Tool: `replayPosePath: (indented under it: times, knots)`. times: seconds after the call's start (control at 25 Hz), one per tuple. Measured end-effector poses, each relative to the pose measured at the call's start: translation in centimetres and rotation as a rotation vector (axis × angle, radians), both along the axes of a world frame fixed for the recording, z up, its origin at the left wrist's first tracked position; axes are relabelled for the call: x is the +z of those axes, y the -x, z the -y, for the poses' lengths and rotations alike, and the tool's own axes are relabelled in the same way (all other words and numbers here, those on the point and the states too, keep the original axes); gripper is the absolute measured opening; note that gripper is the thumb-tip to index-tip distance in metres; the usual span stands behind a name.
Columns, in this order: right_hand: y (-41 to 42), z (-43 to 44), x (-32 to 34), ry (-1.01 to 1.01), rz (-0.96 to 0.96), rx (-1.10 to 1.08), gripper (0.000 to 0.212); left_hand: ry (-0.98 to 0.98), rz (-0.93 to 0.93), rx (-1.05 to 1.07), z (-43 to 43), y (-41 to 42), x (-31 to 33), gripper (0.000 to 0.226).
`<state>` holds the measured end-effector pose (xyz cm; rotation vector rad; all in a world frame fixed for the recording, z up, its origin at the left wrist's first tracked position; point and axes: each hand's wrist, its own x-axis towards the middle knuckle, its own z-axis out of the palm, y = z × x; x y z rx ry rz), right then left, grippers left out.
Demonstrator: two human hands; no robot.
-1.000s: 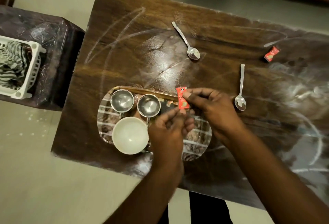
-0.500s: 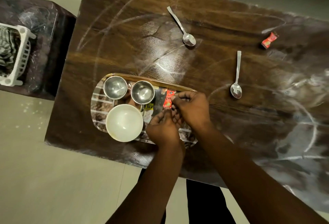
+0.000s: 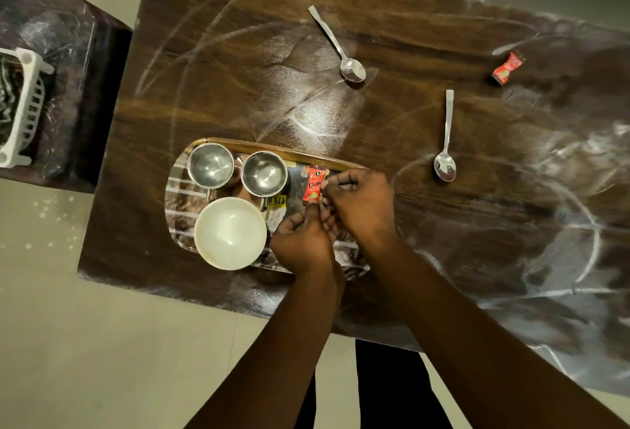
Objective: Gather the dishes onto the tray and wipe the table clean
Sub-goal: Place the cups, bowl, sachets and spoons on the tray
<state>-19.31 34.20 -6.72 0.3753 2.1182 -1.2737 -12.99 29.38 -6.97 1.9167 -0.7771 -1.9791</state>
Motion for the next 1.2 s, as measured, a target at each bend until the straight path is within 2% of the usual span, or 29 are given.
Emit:
replayPosePath:
  times: [0.12,0.28,0.4,0.56,0.68,0.76,1.0,1.12,1.2]
  knots:
    - [0.0,-0.4,0.8,0.004,-0.008,-0.024,0.01,0.014,0.039,-0.019,-0.4,-0.1,0.1,0.016]
    - [0.2,-2.7,2.8,0.112,0.007,-0.048,0.006,0.13,0.07,-0.128,-1.8,0.3,0.8,0.021]
    - [2.4,-6.7,4.1,0.146,-0.04,-0.064,0.007,0.186,-0.016,-0.316,-3.3,2.4,2.2,0.015]
    - [8.1,-13.4,4.8,0.142,-0.078,-0.227,0.011,0.221,-0.097,-0.614,-5.5,8.2,3.1,0.008]
    - [13.2,-18.4,4.3,0.118,-0.097,-0.328,0.005,0.212,-0.187,-0.804,-7.5,13.6,2.6,0.021]
    - [16.3,-20.9,3.8,0.108,-0.099,-0.352,0.009,0.247,-0.201,-0.905,-8.9,17.4,2.5,0.029]
    - [23.1,-23.5,1.7,0.06,-0.192,-0.149,0.051,0.293,-0.114,-0.997,-12.4,26.8,-0.1,0.042]
    - [25.4,-23.3,1.3,0.127,-0.152,-0.121,0.054,0.38,-0.068,-1.002,-14.2,28.7,-1.2,0.03]
    - [25.9,-22.7,1.2,0.185,-0.101,-0.114,0.047,0.431,-0.084,-1.014,-15.4,29.2,-1.1,0.017]
